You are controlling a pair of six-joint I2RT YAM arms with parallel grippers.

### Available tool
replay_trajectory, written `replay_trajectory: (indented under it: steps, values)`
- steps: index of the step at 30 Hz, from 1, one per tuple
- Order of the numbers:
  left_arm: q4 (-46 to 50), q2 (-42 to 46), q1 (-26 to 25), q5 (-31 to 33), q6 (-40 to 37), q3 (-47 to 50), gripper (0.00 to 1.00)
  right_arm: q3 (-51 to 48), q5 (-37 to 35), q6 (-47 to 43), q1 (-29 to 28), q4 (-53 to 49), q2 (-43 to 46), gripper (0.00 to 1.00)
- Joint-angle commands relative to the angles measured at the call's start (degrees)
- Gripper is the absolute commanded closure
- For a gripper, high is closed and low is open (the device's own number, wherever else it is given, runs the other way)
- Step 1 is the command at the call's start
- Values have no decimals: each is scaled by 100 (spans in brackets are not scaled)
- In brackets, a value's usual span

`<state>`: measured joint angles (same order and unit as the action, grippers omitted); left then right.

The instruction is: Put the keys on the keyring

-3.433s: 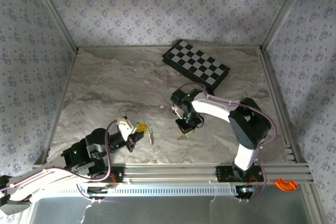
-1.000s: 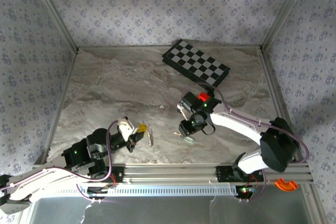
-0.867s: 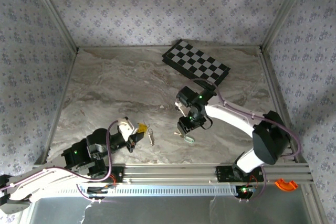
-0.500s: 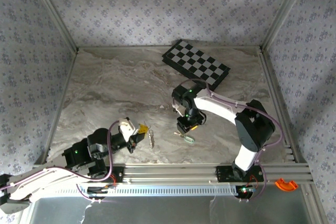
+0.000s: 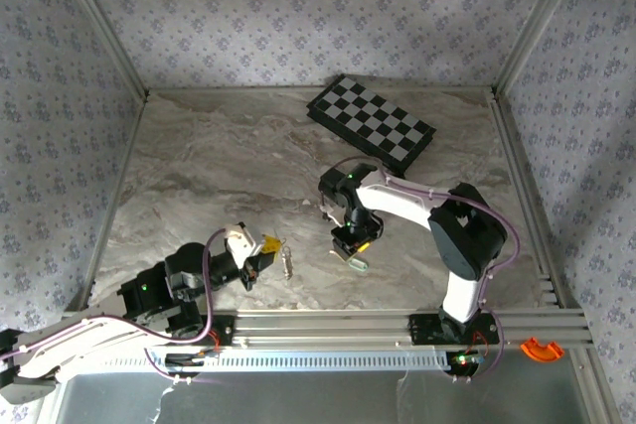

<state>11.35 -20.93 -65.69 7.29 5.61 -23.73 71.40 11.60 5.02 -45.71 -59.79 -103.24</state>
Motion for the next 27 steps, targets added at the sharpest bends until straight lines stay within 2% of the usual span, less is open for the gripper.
replay_trajectory:
  steps: [1,27]
  values:
    - [-292,106,-31,-37,13,-44,100,-8,146,-96,-30,89,-83,58]
    - [-253,110,-31,13,29,-71,100,-509,291,-86,-68,521,-152,70]
